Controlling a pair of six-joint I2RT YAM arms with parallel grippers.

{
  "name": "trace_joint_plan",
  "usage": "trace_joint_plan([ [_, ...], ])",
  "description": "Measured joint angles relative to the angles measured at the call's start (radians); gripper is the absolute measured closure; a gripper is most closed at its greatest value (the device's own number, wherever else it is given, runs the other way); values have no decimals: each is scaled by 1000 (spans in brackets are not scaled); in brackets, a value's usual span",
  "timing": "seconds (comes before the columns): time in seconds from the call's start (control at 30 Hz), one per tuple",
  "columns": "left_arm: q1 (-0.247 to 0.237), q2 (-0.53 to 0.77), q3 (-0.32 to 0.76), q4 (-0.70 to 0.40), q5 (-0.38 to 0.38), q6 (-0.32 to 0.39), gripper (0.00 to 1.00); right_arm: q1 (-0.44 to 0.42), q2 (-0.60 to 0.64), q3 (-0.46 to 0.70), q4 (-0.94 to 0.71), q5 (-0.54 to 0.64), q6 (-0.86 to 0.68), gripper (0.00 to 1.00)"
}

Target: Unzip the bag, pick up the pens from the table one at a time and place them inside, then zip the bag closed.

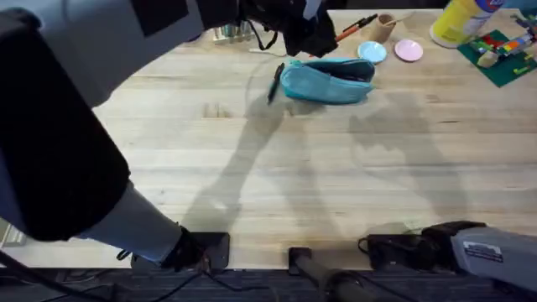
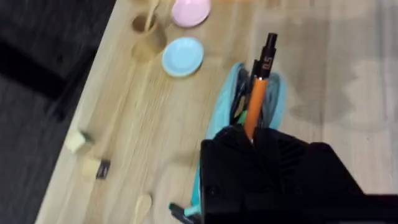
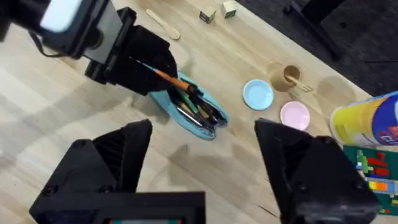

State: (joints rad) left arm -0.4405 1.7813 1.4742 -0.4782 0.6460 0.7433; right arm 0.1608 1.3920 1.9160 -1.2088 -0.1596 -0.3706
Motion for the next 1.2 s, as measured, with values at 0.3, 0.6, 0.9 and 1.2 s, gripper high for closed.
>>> trace_joint_plan([
  [0.3, 0, 37, 0, 28, 110, 79, 958, 0, -105, 0, -39, 0, -14, 5],
  [0.6, 0, 90, 0, 80, 167, 118, 958, 0, -199, 0, -158, -12, -42, 3],
  [0.9, 0, 128, 0, 97, 207, 151, 958, 0, -205, -24, -254, -32, -45, 4],
  [1.2, 0, 170, 0, 97, 207, 154, 958, 0, -196, -186, -245, -32, -45, 4],
])
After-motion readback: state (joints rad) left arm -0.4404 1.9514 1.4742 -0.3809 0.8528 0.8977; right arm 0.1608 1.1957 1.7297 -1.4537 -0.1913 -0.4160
